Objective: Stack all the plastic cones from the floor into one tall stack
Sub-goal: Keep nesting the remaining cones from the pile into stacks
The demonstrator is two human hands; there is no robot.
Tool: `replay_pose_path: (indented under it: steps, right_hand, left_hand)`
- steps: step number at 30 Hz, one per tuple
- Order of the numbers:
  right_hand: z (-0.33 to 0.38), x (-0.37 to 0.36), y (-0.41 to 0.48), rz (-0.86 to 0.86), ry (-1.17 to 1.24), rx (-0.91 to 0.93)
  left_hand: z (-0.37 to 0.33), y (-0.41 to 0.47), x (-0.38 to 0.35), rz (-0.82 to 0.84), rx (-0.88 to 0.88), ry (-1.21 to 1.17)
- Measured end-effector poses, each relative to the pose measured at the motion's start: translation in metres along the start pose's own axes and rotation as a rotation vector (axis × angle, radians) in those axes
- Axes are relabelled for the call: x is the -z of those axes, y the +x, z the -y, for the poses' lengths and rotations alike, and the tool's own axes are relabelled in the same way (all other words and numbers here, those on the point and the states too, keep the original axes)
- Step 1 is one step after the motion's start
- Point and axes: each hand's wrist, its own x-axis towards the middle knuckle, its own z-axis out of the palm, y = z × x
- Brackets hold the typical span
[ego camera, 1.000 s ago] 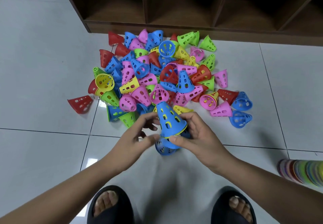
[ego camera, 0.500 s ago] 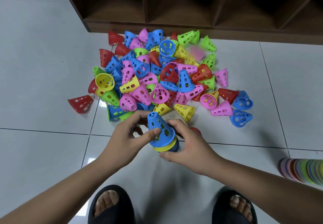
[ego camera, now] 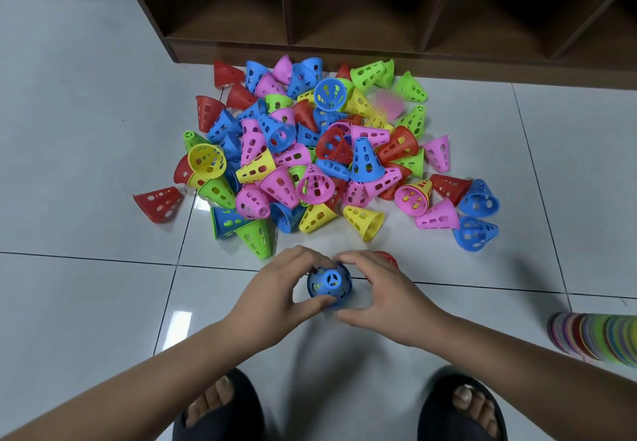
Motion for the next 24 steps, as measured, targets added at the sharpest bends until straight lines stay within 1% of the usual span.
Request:
replay_pose_path:
  steps: [4,6,8,10,13,16,18,20,24]
  right_hand:
    - [-0.025,0.002,0.004,0.011,-0.054,-0.027]
    - [-0.036,0.006,0.006,-0.006,-0.097,-0.028]
    - [-0.046,0.010,0.007,-0.056,-0.167,-0.002]
    - [-0.054,0.014,0.007,-0.126,-0.246,0.060]
    - [-0.068,0.017,0.007,-0.199,-0.389,0.121]
    - [-0.084,0.018,0.007,-0.195,-0.505,0.030]
    - [-0.092,0.016,0.005,-0.171,-0.515,-0.021]
    - [-0.097,0.017,0.003,-0.151,-0.473,-0.026]
    - [-0.099,0.020,0.003,-0.149,-0.381,-0.065]
  left_hand:
    - [0.011,-0.001,-0.007,0.016,0.003,0.043]
    - [0.018,-0.001,-0.006,0.067,-0.019,0.070]
    - [0.026,-0.001,0.001,0.122,-0.031,0.090]
    - [0.035,-0.001,0.013,0.136,-0.007,0.105]
    - [0.049,0.004,0.031,0.052,0.025,0.176]
    - [0.072,0.013,0.043,-0.059,0.066,0.309]
    - [0.089,0.016,0.049,-0.067,0.101,0.405]
    - [0.101,0.016,0.050,-0.024,0.104,0.476]
    - [0.113,0.010,0.043,0.061,0.092,0.529]
